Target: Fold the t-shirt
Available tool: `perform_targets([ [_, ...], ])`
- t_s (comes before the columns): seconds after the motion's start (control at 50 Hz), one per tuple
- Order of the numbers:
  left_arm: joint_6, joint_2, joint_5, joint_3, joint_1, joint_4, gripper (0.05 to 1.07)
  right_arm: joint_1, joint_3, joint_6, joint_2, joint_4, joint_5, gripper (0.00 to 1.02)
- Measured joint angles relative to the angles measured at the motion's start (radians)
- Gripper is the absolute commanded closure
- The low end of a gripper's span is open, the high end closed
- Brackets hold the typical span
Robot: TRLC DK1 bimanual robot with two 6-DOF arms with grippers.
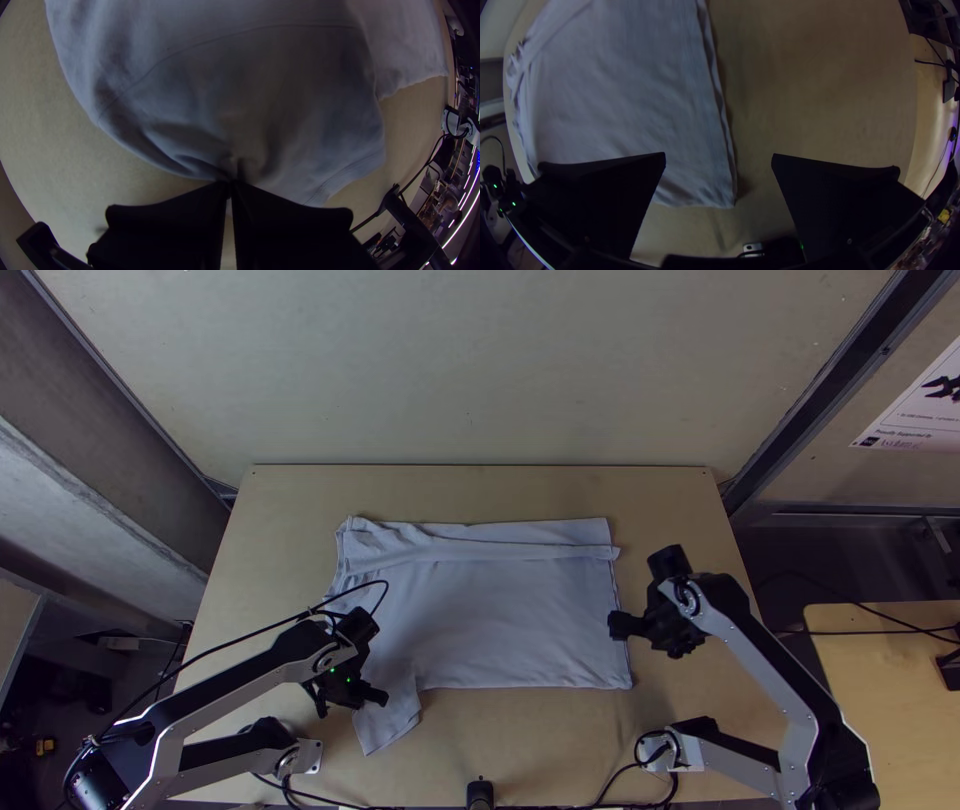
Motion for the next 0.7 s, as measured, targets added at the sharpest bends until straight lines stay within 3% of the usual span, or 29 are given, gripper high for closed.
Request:
perform_targets([
  [0.2, 0.0, -0.016, 0.003, -0.008, 0.0, 0.013, 1.04, 0.067, -0.065, 0.0, 0.016, -0.023, -0.003, 0.08],
  [0.26, 0.0, -0.016, 0.003, -0.008, 0.002, 0.014, 1.04, 0.073, -0.08, 0.0, 0.035, -0.025, -0.003, 0.19],
  [0.52, 0.003, -0.018, 0.003, -0.008, 0.005, 0.014, 1.04, 0.076, -0.122, -0.008, 0.126, -0.052, -0.003, 0.19],
  [0.66, 0.003, -0.019, 0.003, -0.01, 0.005, 0.015, 1.04, 0.076, -0.124, -0.011, 0.142, -0.05, -0.003, 0.47],
  [0.7, 0.003, -0.019, 0.003, -0.01, 0.005, 0.015, 1.04, 0.076, -0.124, -0.011, 0.147, -0.044, -0.003, 0.5],
])
